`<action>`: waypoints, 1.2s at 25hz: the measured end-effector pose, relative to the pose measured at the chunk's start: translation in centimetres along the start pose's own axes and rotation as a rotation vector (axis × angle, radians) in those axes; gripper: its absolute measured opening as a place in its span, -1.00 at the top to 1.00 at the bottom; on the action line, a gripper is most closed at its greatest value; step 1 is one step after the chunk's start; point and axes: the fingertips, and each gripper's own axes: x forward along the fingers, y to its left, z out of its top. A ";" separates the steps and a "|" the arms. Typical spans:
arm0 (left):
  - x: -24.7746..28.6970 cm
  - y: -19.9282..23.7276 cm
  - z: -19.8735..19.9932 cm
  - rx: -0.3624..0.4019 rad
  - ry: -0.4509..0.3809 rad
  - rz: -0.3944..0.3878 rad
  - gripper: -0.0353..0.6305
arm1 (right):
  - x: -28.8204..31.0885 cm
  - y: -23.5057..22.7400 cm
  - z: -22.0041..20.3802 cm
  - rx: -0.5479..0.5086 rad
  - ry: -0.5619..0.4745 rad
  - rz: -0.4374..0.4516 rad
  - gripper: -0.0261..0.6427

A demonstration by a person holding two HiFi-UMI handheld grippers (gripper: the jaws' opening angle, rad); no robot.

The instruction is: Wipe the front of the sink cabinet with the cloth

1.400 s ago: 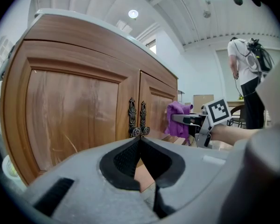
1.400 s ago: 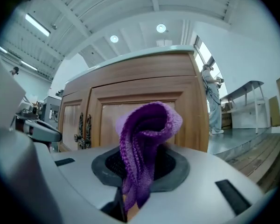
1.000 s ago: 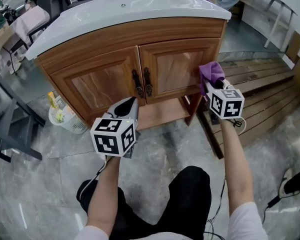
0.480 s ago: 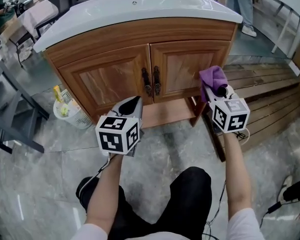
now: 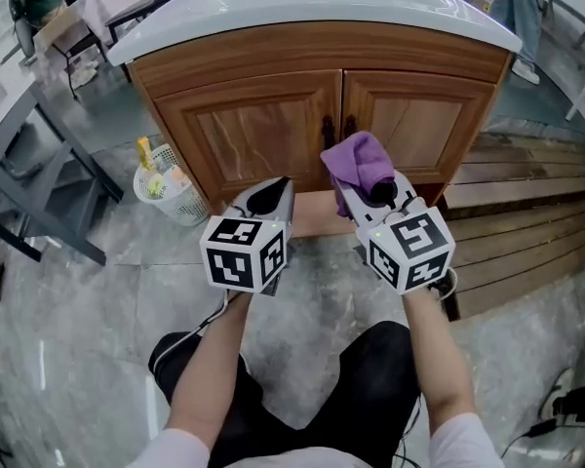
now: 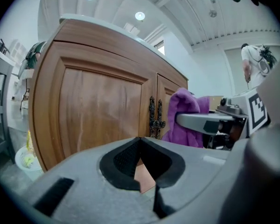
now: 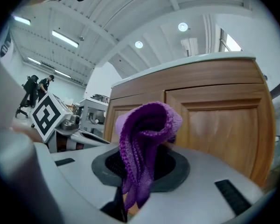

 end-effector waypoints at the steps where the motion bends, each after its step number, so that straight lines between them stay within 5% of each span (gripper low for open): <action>1: -0.4 0.5 0.0 -0.004 -0.002 0.013 0.88 | 0.7 1.1 0.1 0.005 -0.004 0.022 0.67; 17: -10.0 11.4 -2.0 -0.051 -0.003 0.311 0.88 | 12.1 17.2 -2.2 0.098 -0.005 0.326 0.67; 23: -12.6 13.9 -2.7 -0.048 0.014 0.385 0.88 | 15.9 20.4 -3.4 0.132 -0.009 0.333 0.67; 30: -12.9 14.8 -2.7 -0.067 0.009 0.380 0.88 | 18.6 20.5 -5.2 0.104 0.015 0.270 0.67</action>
